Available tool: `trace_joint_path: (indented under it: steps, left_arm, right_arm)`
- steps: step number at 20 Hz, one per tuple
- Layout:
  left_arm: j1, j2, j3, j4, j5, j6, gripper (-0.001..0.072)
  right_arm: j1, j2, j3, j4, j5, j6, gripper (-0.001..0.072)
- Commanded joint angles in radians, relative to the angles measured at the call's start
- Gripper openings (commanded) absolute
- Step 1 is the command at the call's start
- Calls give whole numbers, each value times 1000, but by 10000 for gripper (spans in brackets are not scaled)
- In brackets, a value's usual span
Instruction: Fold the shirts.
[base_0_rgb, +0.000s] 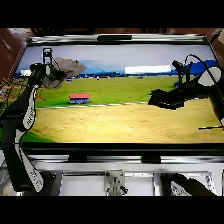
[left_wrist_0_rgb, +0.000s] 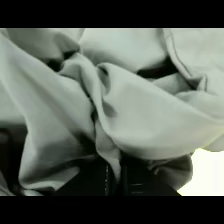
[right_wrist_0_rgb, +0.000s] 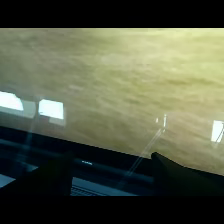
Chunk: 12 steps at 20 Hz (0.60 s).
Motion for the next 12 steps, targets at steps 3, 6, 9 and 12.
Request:
trace_joint_path:
  steps: [3, 6, 9, 12]
  left_arm:
    - [-43, 76, 2, -11, 218, 4, 38]
    - [-55, 159, 2, -3, 367, 4, 38]
    - [-69, 241, 2, -8, 403, 0, 38]
    - [-129, 339, 2, -7, 285, 6, 39]
  right_arm:
    - [1, 0, 1, -10, -34, 0, 594]
    - [1, 0, 1, -9, -31, 0, 594]
    - [1, 0, 1, -10, -38, 0, 594]
    - [1, 0, 1, -11, -51, 0, 594]
